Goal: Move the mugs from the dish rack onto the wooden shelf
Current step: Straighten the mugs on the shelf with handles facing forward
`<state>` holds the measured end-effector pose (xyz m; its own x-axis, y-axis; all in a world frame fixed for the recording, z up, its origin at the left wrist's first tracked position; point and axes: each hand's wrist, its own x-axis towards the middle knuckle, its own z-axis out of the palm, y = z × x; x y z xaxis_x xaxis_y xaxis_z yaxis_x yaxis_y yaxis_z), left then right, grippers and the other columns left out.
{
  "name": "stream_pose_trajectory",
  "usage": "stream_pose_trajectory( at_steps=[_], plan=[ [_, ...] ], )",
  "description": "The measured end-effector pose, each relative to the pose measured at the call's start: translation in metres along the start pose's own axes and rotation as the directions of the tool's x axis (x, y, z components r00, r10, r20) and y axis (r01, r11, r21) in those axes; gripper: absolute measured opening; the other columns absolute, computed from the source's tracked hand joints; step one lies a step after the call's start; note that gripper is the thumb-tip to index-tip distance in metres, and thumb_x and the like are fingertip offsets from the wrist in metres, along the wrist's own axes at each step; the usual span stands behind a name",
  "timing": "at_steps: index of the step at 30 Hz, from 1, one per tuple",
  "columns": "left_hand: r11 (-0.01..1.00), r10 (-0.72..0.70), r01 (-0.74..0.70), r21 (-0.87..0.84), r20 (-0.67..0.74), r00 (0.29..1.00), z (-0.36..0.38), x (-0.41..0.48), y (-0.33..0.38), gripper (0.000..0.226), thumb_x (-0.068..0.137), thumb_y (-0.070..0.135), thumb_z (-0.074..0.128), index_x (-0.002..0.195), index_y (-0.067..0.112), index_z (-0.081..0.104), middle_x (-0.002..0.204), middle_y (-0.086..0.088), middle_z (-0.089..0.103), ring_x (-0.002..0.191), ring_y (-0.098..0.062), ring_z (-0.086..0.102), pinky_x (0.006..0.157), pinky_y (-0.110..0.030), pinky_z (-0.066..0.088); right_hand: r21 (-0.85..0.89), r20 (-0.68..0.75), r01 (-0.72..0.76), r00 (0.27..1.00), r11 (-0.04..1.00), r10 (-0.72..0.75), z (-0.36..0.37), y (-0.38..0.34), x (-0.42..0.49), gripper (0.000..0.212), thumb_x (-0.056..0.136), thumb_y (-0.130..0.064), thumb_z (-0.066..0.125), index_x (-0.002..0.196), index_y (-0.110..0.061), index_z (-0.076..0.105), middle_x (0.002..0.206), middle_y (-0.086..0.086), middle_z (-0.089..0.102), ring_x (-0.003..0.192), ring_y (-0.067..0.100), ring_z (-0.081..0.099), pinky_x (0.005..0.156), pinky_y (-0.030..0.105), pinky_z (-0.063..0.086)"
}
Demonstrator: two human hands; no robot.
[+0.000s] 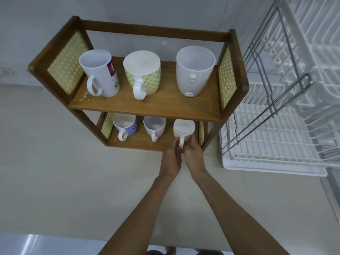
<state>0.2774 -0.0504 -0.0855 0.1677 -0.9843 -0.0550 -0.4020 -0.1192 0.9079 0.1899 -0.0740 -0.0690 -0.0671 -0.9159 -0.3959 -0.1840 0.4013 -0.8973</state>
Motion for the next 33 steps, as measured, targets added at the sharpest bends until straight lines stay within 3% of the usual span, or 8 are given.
stream_pose_trajectory(
  at_steps=[7, 12, 14, 17, 22, 27, 30, 33],
  plan=[
    [0.999, -0.021, 0.022, -0.036, 0.025, 0.999, 0.003, 0.004, 0.0, 0.038, 0.107, 0.008, 0.048, 0.144, 0.01, 0.054, 0.127, -0.01, 0.07, 0.114, -0.021, 0.067, 0.097, -0.045, 0.055, 0.025, 0.001, 0.023, 1.0, 0.999, -0.023, -0.001, 0.002, 0.004, 0.057, 0.092, -0.026, 0.045, 0.149, -0.03, 0.044, 0.126, 0.002, 0.067, 0.114, 0.015, 0.063, 0.098, 0.033, 0.051],
    [0.997, 0.011, -0.01, -0.08, 0.016, 1.0, 0.002, -0.001, 0.005, 0.034, 0.107, 0.012, 0.05, 0.14, 0.017, 0.058, 0.128, 0.0, 0.069, 0.113, -0.004, 0.065, 0.095, -0.014, 0.05, 0.025, 0.012, 0.021, 1.0, 0.999, -0.022, -0.003, 0.003, 0.003, 0.059, 0.092, -0.018, 0.045, 0.149, -0.033, 0.043, 0.115, -0.008, 0.07, 0.105, 0.006, 0.065, 0.093, 0.029, 0.052],
    [0.99, -0.008, 0.012, -0.142, 0.027, 1.0, 0.002, -0.004, 0.008, 0.03, 0.108, 0.017, 0.046, 0.134, 0.019, 0.061, 0.124, -0.001, 0.07, 0.114, -0.004, 0.065, 0.096, -0.015, 0.051, 0.02, 0.024, 0.032, 0.999, 0.999, -0.033, -0.004, 0.001, 0.0, 0.062, 0.089, -0.019, 0.046, 0.149, -0.036, 0.043, 0.117, -0.01, 0.069, 0.106, 0.004, 0.064, 0.092, 0.027, 0.05],
    [0.996, -0.022, 0.025, -0.09, 0.032, 0.999, 0.003, -0.009, 0.007, 0.025, 0.109, 0.015, 0.046, 0.126, 0.027, 0.061, 0.111, 0.002, 0.071, 0.098, 0.004, 0.066, 0.082, -0.006, 0.048, 0.003, 0.039, 0.056, 0.998, 0.998, -0.056, -0.005, -0.001, -0.004, 0.059, 0.094, -0.017, 0.046, 0.149, -0.036, 0.043, 0.126, -0.003, 0.067, 0.113, 0.011, 0.063, 0.099, 0.032, 0.05],
    [1.0, -0.009, 0.007, 0.03, 0.068, 0.998, 0.003, -0.012, 0.005, 0.041, 0.108, 0.014, 0.047, 0.149, 0.017, 0.049, 0.121, -0.009, 0.072, 0.103, -0.015, 0.067, 0.077, -0.004, 0.043, -0.052, 0.066, 0.064, 0.996, 0.997, -0.06, -0.009, 0.0, -0.01, 0.049, 0.096, -0.013, 0.044, 0.14, -0.032, 0.054, 0.119, 0.002, 0.07, 0.11, 0.017, 0.066, 0.096, 0.033, 0.052],
    [0.998, -0.025, 0.021, 0.054, 0.071, 0.997, 0.003, -0.02, 0.007, 0.048, 0.108, 0.014, 0.047, 0.155, 0.017, 0.042, 0.127, -0.011, 0.071, 0.105, -0.012, 0.064, 0.073, 0.006, 0.039, -0.094, 0.087, 0.07, 0.994, 0.993, -0.061, -0.013, -0.002, -0.02, 0.053, 0.095, -0.01, 0.042, 0.144, -0.029, 0.051, 0.113, 0.005, 0.071, 0.104, 0.019, 0.067, 0.092, 0.033, 0.054],
    [0.996, -0.049, 0.043, 0.075, 0.071, 0.996, 0.003, -0.032, 0.008, 0.053, 0.107, 0.014, 0.05, 0.158, 0.016, 0.036, 0.137, -0.011, 0.066, 0.118, -0.019, 0.064, 0.087, -0.004, 0.043, -0.18, 0.104, 0.117, 0.99, 0.977, -0.1, -0.021, 0.001, -0.031, 0.054, 0.096, -0.009, 0.042, 0.146, -0.026, 0.049, 0.111, 0.009, 0.071, 0.099, 0.02, 0.067, 0.083, 0.027, 0.051],
    [0.987, -0.03, 0.02, 0.16, 0.058, 0.998, 0.004, -0.058, 0.006, 0.058, 0.103, 0.018, 0.059, 0.155, 0.008, 0.039, 0.151, -0.013, 0.054, 0.138, -0.029, 0.053, 0.111, -0.032, 0.042, -0.333, 0.169, 0.214, 0.972, 0.918, -0.165, -0.034, 0.013, -0.051, 0.05, 0.099, -0.012, 0.044, 0.148, -0.02, 0.048, 0.124, 0.012, 0.069, 0.106, 0.023, 0.065, 0.086, 0.023, 0.049]
  ],
)
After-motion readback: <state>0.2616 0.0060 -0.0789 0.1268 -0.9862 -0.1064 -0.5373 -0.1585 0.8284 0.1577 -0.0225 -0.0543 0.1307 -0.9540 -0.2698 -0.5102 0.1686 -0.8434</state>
